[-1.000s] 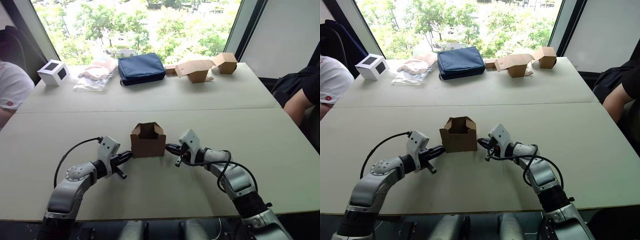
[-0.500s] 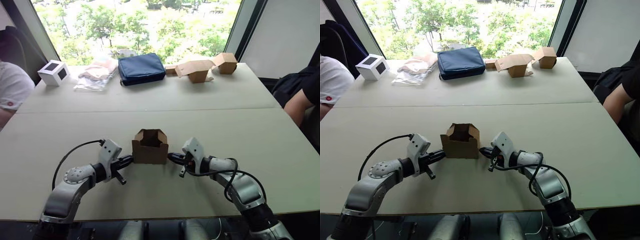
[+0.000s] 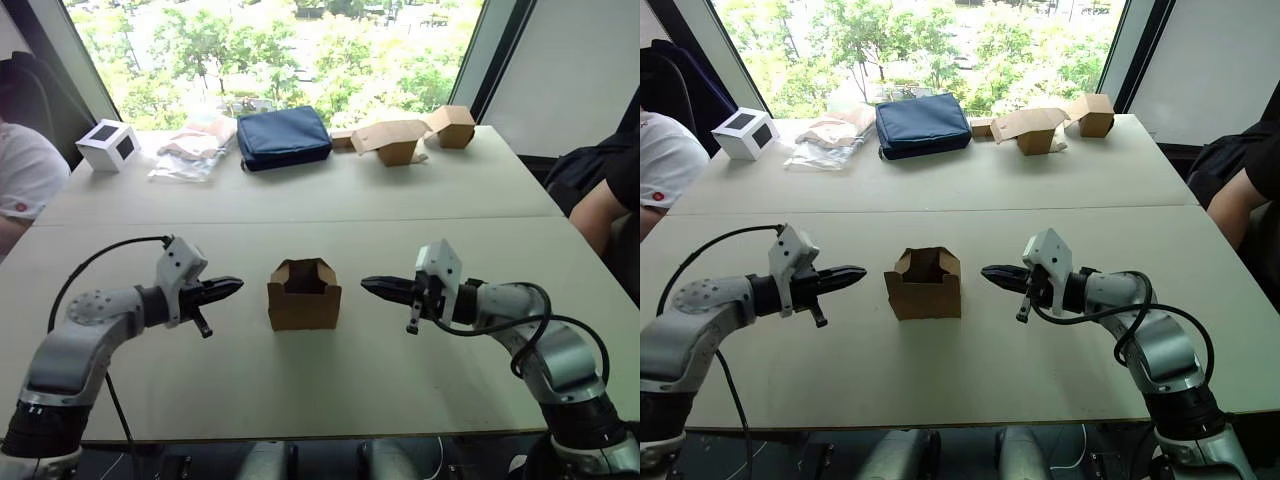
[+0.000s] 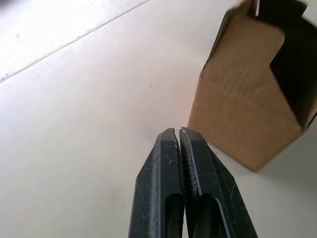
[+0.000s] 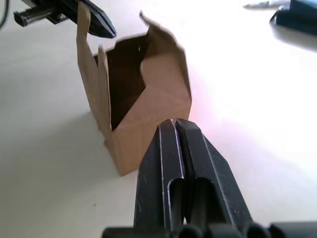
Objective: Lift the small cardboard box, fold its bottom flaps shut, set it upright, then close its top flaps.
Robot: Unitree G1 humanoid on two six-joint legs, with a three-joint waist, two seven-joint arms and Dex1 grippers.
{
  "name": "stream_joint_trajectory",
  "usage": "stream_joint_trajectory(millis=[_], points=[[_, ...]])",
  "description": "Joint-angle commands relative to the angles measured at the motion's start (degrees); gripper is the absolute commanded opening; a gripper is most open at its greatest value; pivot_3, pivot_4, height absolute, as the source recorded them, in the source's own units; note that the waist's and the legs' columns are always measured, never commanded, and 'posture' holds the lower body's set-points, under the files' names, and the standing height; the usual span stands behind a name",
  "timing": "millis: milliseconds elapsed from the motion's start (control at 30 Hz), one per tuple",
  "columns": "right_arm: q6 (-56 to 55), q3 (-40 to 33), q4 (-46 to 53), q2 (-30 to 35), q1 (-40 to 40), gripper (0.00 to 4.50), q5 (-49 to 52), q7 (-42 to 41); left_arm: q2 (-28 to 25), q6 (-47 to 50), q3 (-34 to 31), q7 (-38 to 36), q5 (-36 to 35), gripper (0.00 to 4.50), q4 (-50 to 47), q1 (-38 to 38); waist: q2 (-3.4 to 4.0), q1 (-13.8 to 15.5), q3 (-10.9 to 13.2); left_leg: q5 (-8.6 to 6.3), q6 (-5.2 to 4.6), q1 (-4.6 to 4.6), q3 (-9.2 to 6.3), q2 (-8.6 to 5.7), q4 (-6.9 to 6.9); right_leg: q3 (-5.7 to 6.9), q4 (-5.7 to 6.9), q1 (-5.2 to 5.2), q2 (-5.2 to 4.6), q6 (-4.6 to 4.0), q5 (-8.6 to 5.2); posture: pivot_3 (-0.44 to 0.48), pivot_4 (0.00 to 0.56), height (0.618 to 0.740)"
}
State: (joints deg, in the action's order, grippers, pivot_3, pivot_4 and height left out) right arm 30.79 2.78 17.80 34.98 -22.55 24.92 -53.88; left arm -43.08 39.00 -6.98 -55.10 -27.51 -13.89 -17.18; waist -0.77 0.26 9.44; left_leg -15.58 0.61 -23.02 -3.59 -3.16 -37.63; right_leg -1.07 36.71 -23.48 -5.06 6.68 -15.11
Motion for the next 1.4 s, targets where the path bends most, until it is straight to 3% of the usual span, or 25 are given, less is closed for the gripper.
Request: stream_joint_trajectory(millis=[33, 467, 1033, 1233, 1400], points=[[-0.91, 2.13, -1.71, -1.32, -4.37, 0.0, -0.04, -1.04, -1.24, 2.33, 1.24, -3.39, -3.58, 0.09, -0.35, -3.7, 0.0, -0.17, -0.01, 0.0, 0.0, 0.02, 0.0, 0.01, 0.01, 0.0, 0.01, 0.01, 0.01, 0.0, 0.0, 0.0, 0.15, 0.74], [-8.26, 9.5, -11.42, -7.28, -7.91, 0.0, -6.3, -1.82, 1.88, -3.94, 10.16, -5.92, 0.93, 0.09, 6.37, -8.16, -0.02, -0.98, -0.01, 0.07, 0.09, 0.11, 0.03, -0.02, 0.29, -0.02, -0.07, -0.01, 0.06, 0.01, 0.01, 0.0, 0.15, 0.74], [-13.59, 15.68, -18.9, -9.21, -11.77, 0.0, -13.86, -5.12, 4.21, -6.88, 11.59, -5.93, 3.4, 0.09, 8.46, -8.51, -0.02, -1.01, -0.02, 0.08, 0.11, 0.14, 0.03, -0.03, 0.29, -0.02, -0.01, -0.02, 0.08, 0.01, 0.01, 0.0, 0.15, 0.74], [-9.18, 10.61, -13.92, -9.16, -11.93, 0.0, -9.33, -3.66, 3.65, -0.19, 2.23, -2.76, -4.25, 0.09, 7.03, -9.4, -0.03, -1.04, 0.0, 0.08, 0.11, 0.13, 0.02, -0.03, 0.29, -0.03, 0.02, -0.05, 0.07, 0.01, 0.01, 0.0, 0.15, 0.74], [-1.78, 4.59, -4.49, -6.48, -10.99, 0.0, -2.58, -3.33, -1.39, 3.89, -1.5, -8.24, -8.65, 0.09, 11.79, -10.59, -0.02, -1.06, 0.0, 0.08, 0.12, 0.13, 0.02, -0.03, 0.31, -0.05, 0.1, -0.12, 0.06, 0.0, 0.0, 0.0, 0.15, 0.74]])
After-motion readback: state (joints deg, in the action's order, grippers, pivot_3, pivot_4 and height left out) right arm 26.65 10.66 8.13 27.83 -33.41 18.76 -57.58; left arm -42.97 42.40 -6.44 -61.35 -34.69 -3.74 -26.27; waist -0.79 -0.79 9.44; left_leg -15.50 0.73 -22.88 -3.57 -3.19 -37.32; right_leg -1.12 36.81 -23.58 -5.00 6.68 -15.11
